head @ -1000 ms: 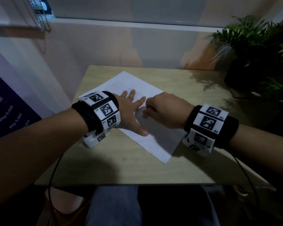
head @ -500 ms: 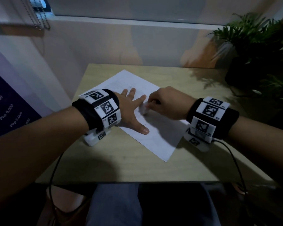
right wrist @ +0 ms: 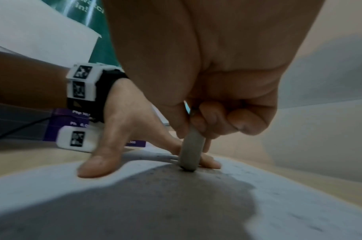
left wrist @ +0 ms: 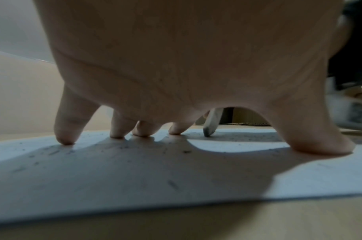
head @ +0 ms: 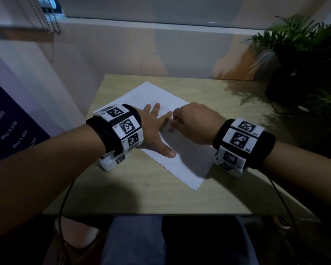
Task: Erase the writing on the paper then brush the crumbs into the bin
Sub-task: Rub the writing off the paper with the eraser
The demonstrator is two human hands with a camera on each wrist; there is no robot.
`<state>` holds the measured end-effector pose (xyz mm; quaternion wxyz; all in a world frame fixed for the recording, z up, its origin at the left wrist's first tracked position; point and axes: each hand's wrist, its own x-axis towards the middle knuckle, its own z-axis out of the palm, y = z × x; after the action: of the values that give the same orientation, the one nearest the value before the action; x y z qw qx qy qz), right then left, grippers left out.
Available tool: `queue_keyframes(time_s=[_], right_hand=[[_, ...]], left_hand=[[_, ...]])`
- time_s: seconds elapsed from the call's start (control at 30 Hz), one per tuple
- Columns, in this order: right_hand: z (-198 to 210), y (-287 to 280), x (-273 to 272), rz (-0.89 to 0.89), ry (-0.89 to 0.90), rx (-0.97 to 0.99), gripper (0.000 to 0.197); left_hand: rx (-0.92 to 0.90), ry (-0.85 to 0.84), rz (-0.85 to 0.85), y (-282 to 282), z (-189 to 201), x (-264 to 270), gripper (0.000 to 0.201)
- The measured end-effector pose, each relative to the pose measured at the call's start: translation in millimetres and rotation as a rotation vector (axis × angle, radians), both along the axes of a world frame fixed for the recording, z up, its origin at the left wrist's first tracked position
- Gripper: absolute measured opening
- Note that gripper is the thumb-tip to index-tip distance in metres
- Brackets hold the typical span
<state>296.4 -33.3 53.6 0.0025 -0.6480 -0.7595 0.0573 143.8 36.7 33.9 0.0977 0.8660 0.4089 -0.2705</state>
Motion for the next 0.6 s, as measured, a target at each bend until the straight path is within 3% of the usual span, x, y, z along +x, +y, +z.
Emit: queue_keyframes(time_s=[0.13, 0.33, 0.5, 0.6], right_hand=[[6, -13, -11, 0.167, 0.163, -0.092, 0.02], [2, -3, 7, 0.04, 0.111, -0.026, 0.02], [-2, -17, -1, 0.155, 0.205, -0.108, 0.025], [-3, -5, 14, 0.046, 0.114, -0.055, 0.028]], left_hand=[[-0.004, 0.013, -0.017, 1, 0, 4, 0.132], [0.021, -0.009, -0.002, -2, 0, -1, 0.138], [-0.004, 0.009, 0.011, -1, 4, 3, 0.142], [0.002, 0.008, 0.006, 1, 0, 0, 0.143]])
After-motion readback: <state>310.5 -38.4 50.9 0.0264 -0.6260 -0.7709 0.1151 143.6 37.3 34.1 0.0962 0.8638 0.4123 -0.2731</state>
